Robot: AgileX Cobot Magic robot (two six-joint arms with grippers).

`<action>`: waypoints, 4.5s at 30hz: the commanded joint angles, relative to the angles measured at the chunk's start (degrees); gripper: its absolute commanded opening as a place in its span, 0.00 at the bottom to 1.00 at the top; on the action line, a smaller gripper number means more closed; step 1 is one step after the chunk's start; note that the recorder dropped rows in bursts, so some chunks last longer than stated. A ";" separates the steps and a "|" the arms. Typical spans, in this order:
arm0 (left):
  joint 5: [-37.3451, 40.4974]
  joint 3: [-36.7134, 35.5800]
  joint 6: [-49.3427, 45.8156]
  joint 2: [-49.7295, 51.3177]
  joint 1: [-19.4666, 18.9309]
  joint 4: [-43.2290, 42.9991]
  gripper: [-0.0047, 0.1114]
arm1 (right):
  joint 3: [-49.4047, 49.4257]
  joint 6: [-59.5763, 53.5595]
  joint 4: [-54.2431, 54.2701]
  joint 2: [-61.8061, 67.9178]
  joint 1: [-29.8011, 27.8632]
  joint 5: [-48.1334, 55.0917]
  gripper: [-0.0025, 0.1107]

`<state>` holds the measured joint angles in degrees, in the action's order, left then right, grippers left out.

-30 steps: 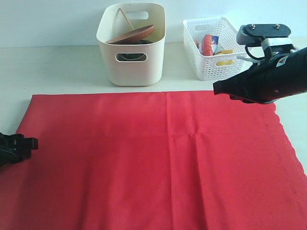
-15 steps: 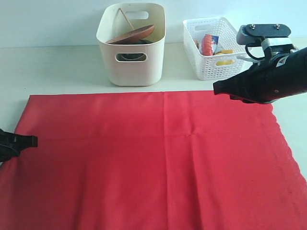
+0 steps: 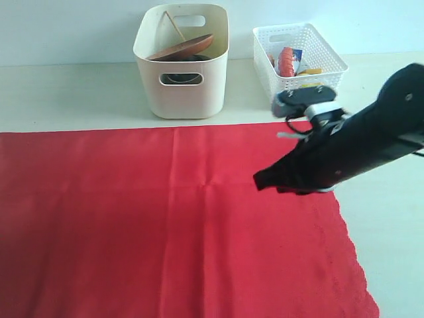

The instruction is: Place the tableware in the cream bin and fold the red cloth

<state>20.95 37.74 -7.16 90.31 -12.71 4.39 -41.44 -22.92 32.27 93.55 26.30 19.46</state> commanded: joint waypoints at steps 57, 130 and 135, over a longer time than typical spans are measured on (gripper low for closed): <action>5.34 42.07 -4.51 19.95 64.80 26.46 0.83 | 0.03 -2.43 -6.85 -32.62 -11.15 -3.61 0.02; -0.29 -9.03 -5.88 -41.41 50.96 21.46 0.06 | -4.40 71.42 -74.71 -11.56 13.03 -3.98 0.02; -0.37 -9.03 -5.88 -41.41 50.96 21.34 0.06 | -6.41 47.64 -48.93 -0.32 16.12 -7.51 0.02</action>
<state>21.33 28.98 -13.18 49.22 38.33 25.41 -46.58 36.20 -27.30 87.04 41.05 12.06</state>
